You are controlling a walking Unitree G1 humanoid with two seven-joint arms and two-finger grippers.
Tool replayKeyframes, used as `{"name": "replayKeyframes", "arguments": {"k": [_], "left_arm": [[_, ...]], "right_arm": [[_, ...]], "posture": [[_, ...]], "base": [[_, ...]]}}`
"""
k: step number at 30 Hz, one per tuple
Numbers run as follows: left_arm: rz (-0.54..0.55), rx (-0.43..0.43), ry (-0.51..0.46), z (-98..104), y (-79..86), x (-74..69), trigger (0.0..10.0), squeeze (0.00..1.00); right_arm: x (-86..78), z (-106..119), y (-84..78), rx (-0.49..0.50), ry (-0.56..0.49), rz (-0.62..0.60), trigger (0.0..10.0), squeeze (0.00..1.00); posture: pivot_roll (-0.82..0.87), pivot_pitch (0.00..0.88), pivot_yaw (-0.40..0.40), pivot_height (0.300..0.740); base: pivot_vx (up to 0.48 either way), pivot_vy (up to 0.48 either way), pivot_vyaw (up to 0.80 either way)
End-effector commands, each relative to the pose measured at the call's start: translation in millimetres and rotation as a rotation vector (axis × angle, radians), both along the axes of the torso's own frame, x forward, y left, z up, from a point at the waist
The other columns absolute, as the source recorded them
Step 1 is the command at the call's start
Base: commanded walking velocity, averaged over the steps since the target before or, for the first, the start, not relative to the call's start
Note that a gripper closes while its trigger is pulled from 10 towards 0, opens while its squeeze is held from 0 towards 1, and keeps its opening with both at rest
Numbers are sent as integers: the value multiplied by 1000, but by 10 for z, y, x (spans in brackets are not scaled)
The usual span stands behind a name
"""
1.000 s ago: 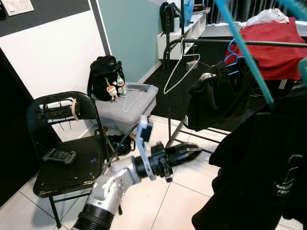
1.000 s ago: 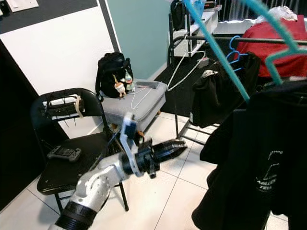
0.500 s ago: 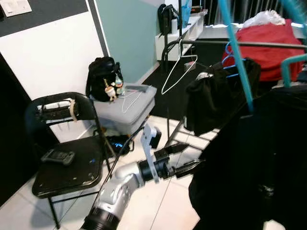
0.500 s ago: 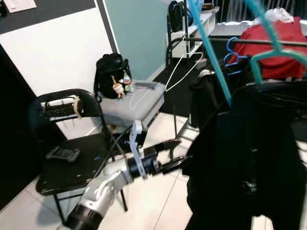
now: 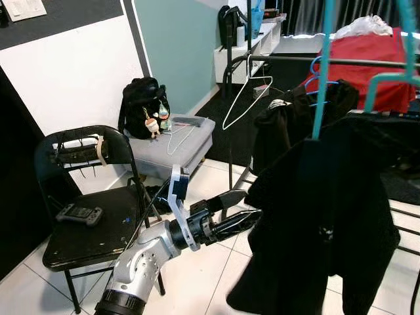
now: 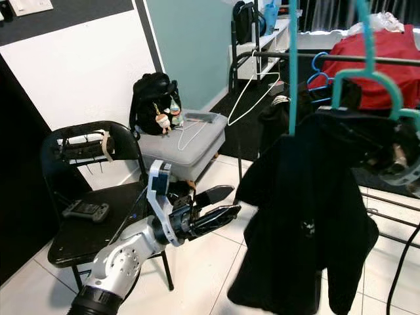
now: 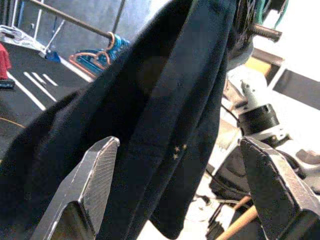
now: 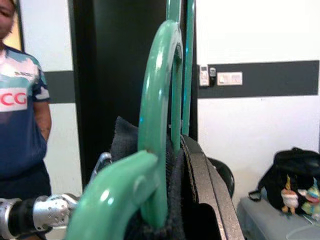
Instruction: Hang hanger
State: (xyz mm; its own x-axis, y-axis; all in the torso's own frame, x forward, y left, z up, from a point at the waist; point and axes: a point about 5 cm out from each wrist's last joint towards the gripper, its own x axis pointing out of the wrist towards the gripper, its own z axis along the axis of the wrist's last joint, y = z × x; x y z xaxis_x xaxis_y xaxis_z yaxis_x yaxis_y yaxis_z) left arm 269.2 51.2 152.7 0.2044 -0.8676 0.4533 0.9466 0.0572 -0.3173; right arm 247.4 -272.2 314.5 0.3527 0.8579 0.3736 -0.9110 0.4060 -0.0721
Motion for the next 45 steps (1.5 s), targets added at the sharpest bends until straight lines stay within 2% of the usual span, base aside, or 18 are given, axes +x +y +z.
{"name": "replayKeyframes", "arguments": {"k": [1, 2, 3, 5, 6, 7, 8, 10, 11, 12, 13, 18, 25, 27, 30, 39, 45], "left_arm": [[6, 23, -11, -20, 9, -14, 10000, 0], [6, 23, -11, -20, 9, -14, 10000, 0], [32, 61, -41, -41, -67, -7, 10000, 0], [32, 61, -41, -41, -67, -7, 10000, 0], [101, 86, -71, -36, -126, 39, 10000, 0], [101, 86, -71, -36, -126, 39, 10000, 0], [178, 103, -100, -16, -153, 103, 10000, 0], [178, 103, -100, -16, -153, 103, 10000, 0], [253, 110, -119, 16, -146, 172, 10000, 0], [253, 110, -119, 16, -146, 172, 10000, 0], [309, 121, -136, 44, -124, 221, 10000, 0], [394, 145, -158, 110, -40, 294, 10000, 0], [375, 127, -196, 213, 33, 279, 10000, 0], [335, 119, -248, 284, 84, 241, 10000, 0], [286, 110, -269, 305, 76, 192, 10000, 0], [146, 72, -255, 274, -89, 15, 10000, 0], [167, 106, -238, 211, -226, 4, 9608, 0]], "right_arm": [[-54, 96, 49, 4, -52, 33, 0, 0], [-54, 96, 49, 4, -52, 33, 0, 0], [-87, 128, 72, 6, -67, 44, 0, 0], [-87, 128, 72, 6, -67, 44, 0, 0], [-114, 153, 92, 5, -79, 53, 0, 0], [-114, 153, 92, 5, -79, 53, 0, 0], [-128, 161, 115, 4, -87, 55, 0, 0], [-128, 161, 115, 4, -87, 55, 0, 0], [-139, 167, 137, 3, -93, 61, 0, 0], [-139, 167, 137, 3, -93, 61, 0, 0], [-148, 173, 161, 6, -99, 64, 0, 0], [-188, 212, 210, 14, -112, 84, 0, 0], [-207, 224, 216, 16, -109, 88, 0, 0], [-219, 229, 221, 18, -106, 90, 0, 0], [-222, 235, 229, 20, -107, 91, 0, 0], [-219, 247, 254, 24, -107, 89, 0, 0], [-231, 270, 261, 26, -112, 85, 0, 0]], "posture": [[-255, 0, 95, 740], [-255, 0, 95, 740], [-258, 0, 96, 740], [-258, 0, 96, 740], [-264, 0, 98, 740], [-264, 0, 98, 740], [-264, 0, 97, 740], [-264, 0, 97, 740], [-264, 0, 96, 740], [-264, 0, 96, 740], [-265, 0, 97, 740], [-266, 0, 95, 740], [-268, 0, 92, 740], [-263, 0, 90, 740], [-262, 0, 89, 740], [-267, 0, 89, 740], [-270, 0, 90, 740]], "base": [[0, 0, 0], [0, 0, 0], [0, 0, 0], [0, 0, 0], [0, 0, 0], [0, 0, 0], [0, 0, 0], [0, 0, 0], [0, 0, 0], [0, 0, 0], [0, 0, 0], [0, 0, 0], [0, 0, 0], [0, 0, 0], [0, 0, 0], [0, 0, 0], [0, 0, 0]]}}
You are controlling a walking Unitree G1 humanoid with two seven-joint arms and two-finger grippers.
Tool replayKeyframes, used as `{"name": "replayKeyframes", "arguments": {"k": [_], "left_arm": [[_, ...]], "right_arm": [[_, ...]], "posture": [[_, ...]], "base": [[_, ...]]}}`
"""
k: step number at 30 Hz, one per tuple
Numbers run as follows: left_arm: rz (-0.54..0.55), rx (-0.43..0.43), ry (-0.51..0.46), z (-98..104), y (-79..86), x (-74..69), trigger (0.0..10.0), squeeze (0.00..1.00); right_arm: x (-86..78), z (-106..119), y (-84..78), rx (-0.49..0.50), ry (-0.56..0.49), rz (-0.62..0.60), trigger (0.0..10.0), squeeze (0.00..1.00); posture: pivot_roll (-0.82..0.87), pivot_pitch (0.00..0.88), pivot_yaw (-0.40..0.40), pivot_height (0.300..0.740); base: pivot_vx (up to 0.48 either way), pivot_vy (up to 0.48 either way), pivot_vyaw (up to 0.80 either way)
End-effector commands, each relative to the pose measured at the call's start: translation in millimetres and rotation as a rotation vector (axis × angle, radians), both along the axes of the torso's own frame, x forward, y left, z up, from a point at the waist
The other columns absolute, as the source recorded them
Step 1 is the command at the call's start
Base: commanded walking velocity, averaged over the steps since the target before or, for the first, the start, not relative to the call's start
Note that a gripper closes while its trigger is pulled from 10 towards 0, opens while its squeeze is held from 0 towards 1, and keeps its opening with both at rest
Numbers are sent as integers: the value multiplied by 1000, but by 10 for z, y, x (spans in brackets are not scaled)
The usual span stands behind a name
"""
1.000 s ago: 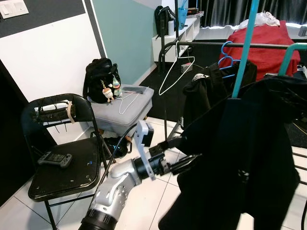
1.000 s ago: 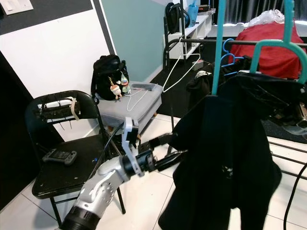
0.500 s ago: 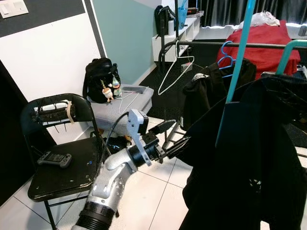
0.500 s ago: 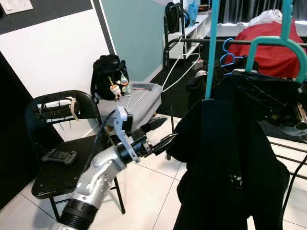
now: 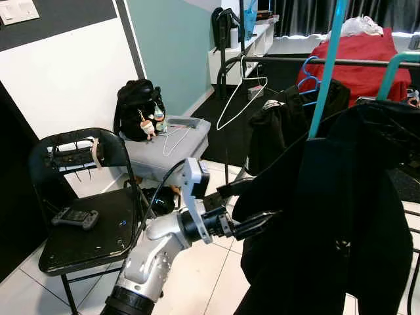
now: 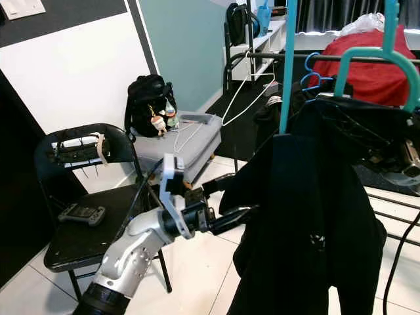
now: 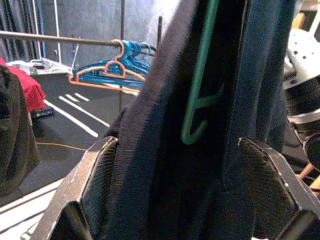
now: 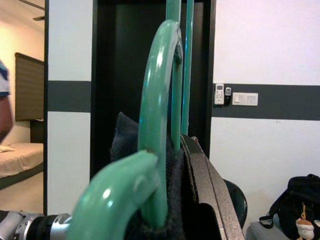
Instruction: Hang hanger
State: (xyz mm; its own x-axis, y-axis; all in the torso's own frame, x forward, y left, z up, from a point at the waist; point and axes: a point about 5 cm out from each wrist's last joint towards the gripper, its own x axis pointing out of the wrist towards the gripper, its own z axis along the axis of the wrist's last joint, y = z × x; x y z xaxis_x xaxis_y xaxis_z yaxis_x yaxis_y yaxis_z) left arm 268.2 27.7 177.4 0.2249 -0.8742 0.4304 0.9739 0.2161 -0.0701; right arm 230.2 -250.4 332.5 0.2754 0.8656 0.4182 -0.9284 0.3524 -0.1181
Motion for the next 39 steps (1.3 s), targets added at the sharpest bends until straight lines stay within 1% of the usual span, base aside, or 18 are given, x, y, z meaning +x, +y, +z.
{"name": "replayKeyframes", "arguments": {"k": [1, 2, 7, 17, 20, 21, 23, 24, 25, 27, 28, 30, 33, 34, 35, 37, 38, 39], "left_arm": [[27, 19, 8, -38, 3, 18, 8431, 0], [35, 19, 10, -40, -3, 25, 0, 0], [54, 16, 14, -36, -5, 38, 0, 0], [135, 48, 2, -30, 116, 145, 0, 0], [210, 95, -25, -32, 198, 228, 0, 0], [281, 140, -50, -33, 270, 305, 0, 0], [281, 140, -50, -33, 270, 305, 0, 0], [346, 183, -74, -31, 347, 377, 0, 0], [346, 183, -74, -31, 347, 377, 0, 0], [506, 294, -128, -34, 528, 538, 0, 0], [506, 294, -128, -34, 528, 538, 0, 0], [591, 392, -164, -83, 613, 608, 0, 0], [591, 392, -164, -83, 613, 608, 0, 0], [623, 437, -166, -142, 631, 623, 0, 0], [623, 437, -166, -142, 631, 623, 0, 0], [671, 525, -69, -409, 586, 589, 0, 0], [679, 546, -37, -497, 556, 562, 0, 0], [679, 546, -37, -497, 556, 562, 0, 0]], "right_arm": [[-61, 92, 44, -2, -51, 23, 0, 0], [-63, 96, 48, -1, -53, 23, 0, 0], [-67, 102, 52, 1, -55, 24, 0, 0], [-63, 76, 55, -20, -39, 6, 0, 0], [-27, -8, 22, -85, 6, -57, 0, 0], [12, -85, -19, -137, 43, -123, 0, 0], [12, -85, -19, -137, 43, -123, 0, 0], [60, -177, -67, -195, 84, -198, 0, 0], [60, -177, -67, -195, 84, -198, 0, 0], [219, -532, -164, -347, 227, -393, 0, 0], [219, -532, -164, -347, 227, -393, 0, 0], [349, -863, -172, -421, 338, -518, 0, 0], [349, -863, -172, -421, 338, -518, 0, 0], [422, -1072, -109, -440, 395, -568, 0, 0], [422, -1072, -109, -440, 395, -568, 0, 0], [565, -1760, 306, -448, 578, -609, 0, 0], [573, -1947, 474, -453, 623, -605, 0, 0], [573, -1947, 474, -453, 623, -605, 0, 0]], "posture": [[-270, 0, 90, 740], [-272, 0, 92, 740], [-272, 0, 93, 740], [-271, 0, 95, 740], [-270, 0, 92, 740], [-264, 0, 88, 740], [-264, 0, 88, 740], [-263, 0, 88, 740], [-263, 0, 88, 740], [-258, 0, 87, 740], [-258, 0, 87, 740], [-256, 0, 90, 740], [-256, 0, 90, 740], [-254, 0, 91, 740], [-254, 0, 91, 740], [-243, 0, 86, 740], [-243, 0, 86, 740], [-243, 0, 86, 740]], "base": [[0, 0, 0], [0, 0, 0], [0, 0, 0], [0, 0, 0], [0, 0, 0], [0, 0, 0], [0, 0, 0], [0, 0, 0], [0, 0, 0], [0, 0, 0], [0, 0, 0], [0, 0, 0], [0, 0, 0], [0, 0, 0], [0, 0, 0], [0, 0, 0], [0, 0, 0], [0, 0, 0]]}}
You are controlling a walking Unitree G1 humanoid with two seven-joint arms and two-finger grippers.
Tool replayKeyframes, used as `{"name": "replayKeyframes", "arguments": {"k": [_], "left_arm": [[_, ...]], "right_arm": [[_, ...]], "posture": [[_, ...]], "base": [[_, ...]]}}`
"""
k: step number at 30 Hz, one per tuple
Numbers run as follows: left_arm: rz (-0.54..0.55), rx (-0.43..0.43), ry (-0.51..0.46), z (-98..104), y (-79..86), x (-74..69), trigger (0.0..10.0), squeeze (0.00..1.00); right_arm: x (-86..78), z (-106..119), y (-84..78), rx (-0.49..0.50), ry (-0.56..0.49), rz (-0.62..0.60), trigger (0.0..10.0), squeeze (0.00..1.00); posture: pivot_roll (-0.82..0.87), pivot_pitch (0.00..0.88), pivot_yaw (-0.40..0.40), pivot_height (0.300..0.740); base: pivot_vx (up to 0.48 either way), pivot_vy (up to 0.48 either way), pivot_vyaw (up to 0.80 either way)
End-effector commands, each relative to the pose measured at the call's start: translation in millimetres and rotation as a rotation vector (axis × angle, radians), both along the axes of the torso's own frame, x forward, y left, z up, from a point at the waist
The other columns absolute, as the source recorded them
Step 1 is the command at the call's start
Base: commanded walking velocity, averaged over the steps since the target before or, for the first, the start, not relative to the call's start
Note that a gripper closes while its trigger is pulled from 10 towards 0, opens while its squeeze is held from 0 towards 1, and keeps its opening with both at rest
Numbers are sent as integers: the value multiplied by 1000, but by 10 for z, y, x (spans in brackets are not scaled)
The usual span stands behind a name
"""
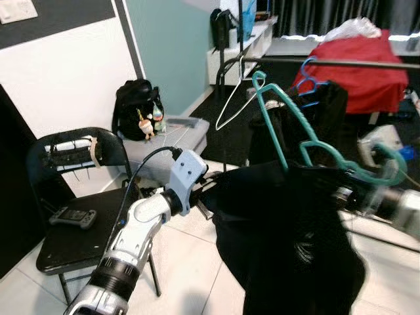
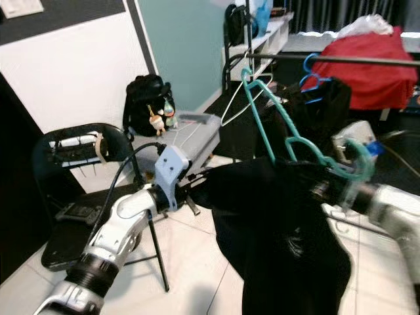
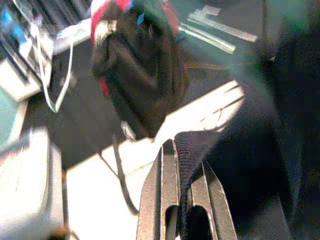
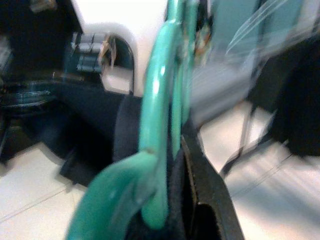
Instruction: Hang hanger
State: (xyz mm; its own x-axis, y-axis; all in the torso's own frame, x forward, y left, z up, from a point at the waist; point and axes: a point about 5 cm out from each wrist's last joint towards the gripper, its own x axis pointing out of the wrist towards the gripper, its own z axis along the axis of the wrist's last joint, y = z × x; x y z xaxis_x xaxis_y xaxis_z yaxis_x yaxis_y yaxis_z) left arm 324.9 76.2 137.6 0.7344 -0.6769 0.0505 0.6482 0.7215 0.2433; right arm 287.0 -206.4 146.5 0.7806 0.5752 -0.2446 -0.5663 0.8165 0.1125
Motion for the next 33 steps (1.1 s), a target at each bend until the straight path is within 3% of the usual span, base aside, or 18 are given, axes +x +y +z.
{"name": "replayKeyframes", "arguments": {"k": [1, 3, 4, 6, 7, 9, 10, 11, 12, 15, 16, 17, 20, 24, 29, 33], "left_arm": [[71, 63, 75, -218, 39, -48, 0, 0], [71, 63, 75, -218, 39, -48, 0, 0], [85, 86, 128, -347, 13, -99, 353, 0], [85, 86, 128, -347, 13, -99, 353, 0], [107, 148, 233, -528, -25, -114, 10000, 0], [107, 148, 233, -528, -25, -114, 10000, 0], [152, 172, 353, -685, -43, -82, 10000, 0], [152, 172, 353, -685, -43, -82, 10000, 0], [196, 193, 471, -825, -111, -33, 10000, 0], [230, 223, 529, -920, -182, -15, 10000, 0], [254, 257, 594, -1025, -229, -47, 10000, 0], [254, 257, 594, -1025, -229, -47, 10000, 0], [225, 466, 636, -1218, -236, -168, 10000, 0], [238, 526, 660, -1285, -175, -209, 10000, 0], [310, 472, 704, -1270, -107, -172, 10000, 0], [385, 384, 714, -1187, -81, -79, 10000, 0]], "right_arm": [[-1, -249, 203, -14, 77, -17, 0, 0], [-1, -249, 203, -14, 77, -17, 0, 0], [-34, -380, 337, 4, 135, -1, 0, 0], [-34, -380, 337, 4, 135, -1, 0, 0], [-130, -700, 541, -50, 276, 37, 0, 0], [-130, -700, 541, -50, 276, 37, 0, 0], [-155, -852, 694, -57, 343, 67, 0, 0], [-155, -852, 694, -57, 343, 67, 0, 0], [-91, -991, 757, -53, 401, 53, 0, 0], [12, -1064, 802, -25, 422, 27, 0, 0], [114, -1117, 818, 8, 442, -25, 0, 0], [114, -1117, 818, 8, 442, -25, 0, 0], [175, -1321, 823, -67, 528, -148, 0, 0], [136, -1396, 837, -143, 542, -144, 0, 0], [140, -1398, 868, -175, 530, -121, 0, 0], [220, -1340, 847, -129, 514, -144, 0, 0]], "posture": [[-240, 0, 86, 740], [-240, 0, 86, 740], [-233, 0, 84, 740], [-233, 0, 84, 740], [-219, 0, 72, 740], [-219, 0, 72, 740], [-216, 0, 69, 740], [-216, 0, 69, 740], [-216, 0, 69, 740], [-217, 0, 69, 740], [-223, 0, 64, 740], [-223, 0, 64, 740], [-215, 0, 62, 740], [-204, 0, 55, 740], [-196, 0, 48, 740], [-192, 0, 42, 740]], "base": [[0, 0, 0], [0, 0, 0], [0, 0, 0], [0, 0, 0], [0, 0, 0], [0, 0, 0], [0, 0, 0], [0, 0, 0], [0, 0, 0], [0, 0, 0], [0, 0, 0], [0, 0, 0], [0, 0, 0], [0, 0, 0], [0, 0, 0], [0, 0, 0]]}}
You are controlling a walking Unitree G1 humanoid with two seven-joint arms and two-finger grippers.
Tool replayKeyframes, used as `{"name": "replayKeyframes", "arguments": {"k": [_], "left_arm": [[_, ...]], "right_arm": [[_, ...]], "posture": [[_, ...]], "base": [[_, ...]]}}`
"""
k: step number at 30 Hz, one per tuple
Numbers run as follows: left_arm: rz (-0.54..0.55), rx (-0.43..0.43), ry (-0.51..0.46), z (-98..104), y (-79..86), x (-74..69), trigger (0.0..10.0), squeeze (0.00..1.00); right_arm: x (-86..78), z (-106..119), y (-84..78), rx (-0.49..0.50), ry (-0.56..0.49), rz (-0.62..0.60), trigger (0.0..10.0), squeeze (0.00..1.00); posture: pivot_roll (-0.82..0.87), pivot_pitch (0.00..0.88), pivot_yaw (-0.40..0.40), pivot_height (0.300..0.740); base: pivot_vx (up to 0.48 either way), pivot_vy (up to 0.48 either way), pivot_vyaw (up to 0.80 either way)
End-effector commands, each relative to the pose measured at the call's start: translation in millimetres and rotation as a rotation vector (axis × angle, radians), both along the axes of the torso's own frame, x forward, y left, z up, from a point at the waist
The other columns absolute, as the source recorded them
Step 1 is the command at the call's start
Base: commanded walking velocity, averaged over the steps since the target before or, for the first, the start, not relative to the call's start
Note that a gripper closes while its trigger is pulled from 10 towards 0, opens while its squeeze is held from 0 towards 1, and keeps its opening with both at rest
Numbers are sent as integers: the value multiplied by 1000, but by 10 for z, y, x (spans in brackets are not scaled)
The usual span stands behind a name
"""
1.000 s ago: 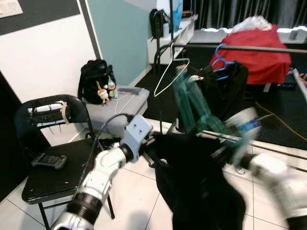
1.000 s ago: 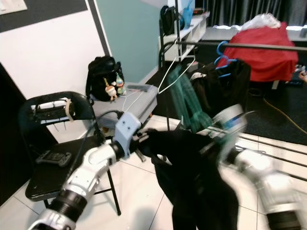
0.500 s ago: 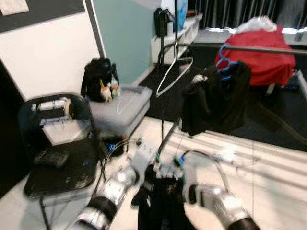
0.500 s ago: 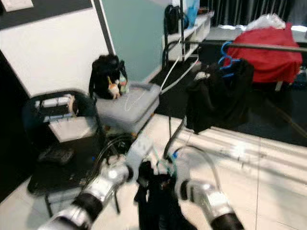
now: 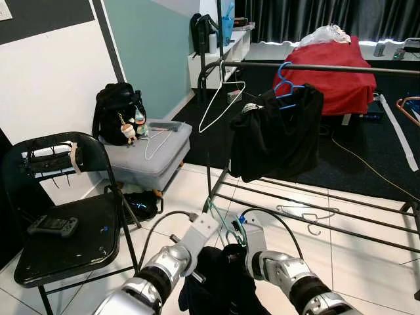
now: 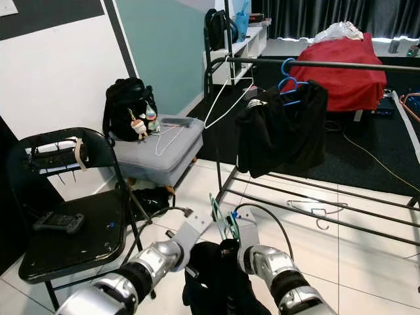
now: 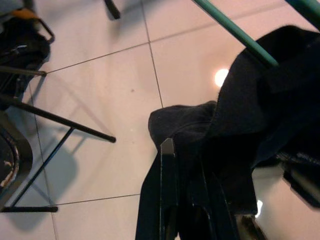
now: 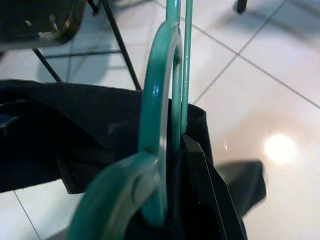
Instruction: Hang hanger
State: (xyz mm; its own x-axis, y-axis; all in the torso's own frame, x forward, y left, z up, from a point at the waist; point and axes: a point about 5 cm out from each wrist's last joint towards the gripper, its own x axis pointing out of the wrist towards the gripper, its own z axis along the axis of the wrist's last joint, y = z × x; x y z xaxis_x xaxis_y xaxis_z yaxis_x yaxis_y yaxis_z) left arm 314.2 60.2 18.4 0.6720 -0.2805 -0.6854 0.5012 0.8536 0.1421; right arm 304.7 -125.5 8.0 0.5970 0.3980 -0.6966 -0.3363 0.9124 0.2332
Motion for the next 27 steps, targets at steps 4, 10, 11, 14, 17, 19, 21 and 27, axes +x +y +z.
{"name": "replayKeyframes", "arguments": {"k": [4, 10, 11, 14, 17, 19, 21, 27], "left_arm": [[92, -19, -25, 71, 123, 100, 10000, 0], [149, -50, -105, 220, 181, 224, 10000, 0], [141, -52, -148, 266, 187, 246, 10000, 0], [129, -58, -237, 354, 224, 255, 10000, 0], [147, -125, -367, 517, 307, 163, 10000, 0], [155, -132, -386, 535, 325, 126, 10000, 0], [158, -141, -392, 511, 326, 43, 10000, 0], [185, -147, -392, 334, 398, -369, 10000, 0]], "right_arm": [[129, 126, 16, 17, -53, 23, 0, 0], [203, 268, -67, -183, -141, 191, 0, 0], [207, 321, -62, -190, -181, 200, 0, 0], [152, 385, -71, -178, -253, 209, 0, 0], [-13, 417, -146, -149, -315, 173, 0, 0], [-47, 436, -157, -146, -332, 165, 0, 0], [-111, 432, -154, -148, -338, 156, 0, 0], [-524, 337, -10, -159, -354, 200, 0, 0]], "posture": [[-194, 0, 41, 740], [-208, 0, 40, 740], [-208, 0, 34, 740], [-194, 0, 27, 740], [-164, 0, 3, 740], [-164, 0, 3, 740], [-160, 0, 1, 740], [-168, 0, 6, 740]], "base": [[0, 0, 0], [0, 0, 0], [0, 0, 0], [0, 0, 0], [0, 0, 0], [0, 0, 0], [0, 0, 0], [0, 0, 0]]}}
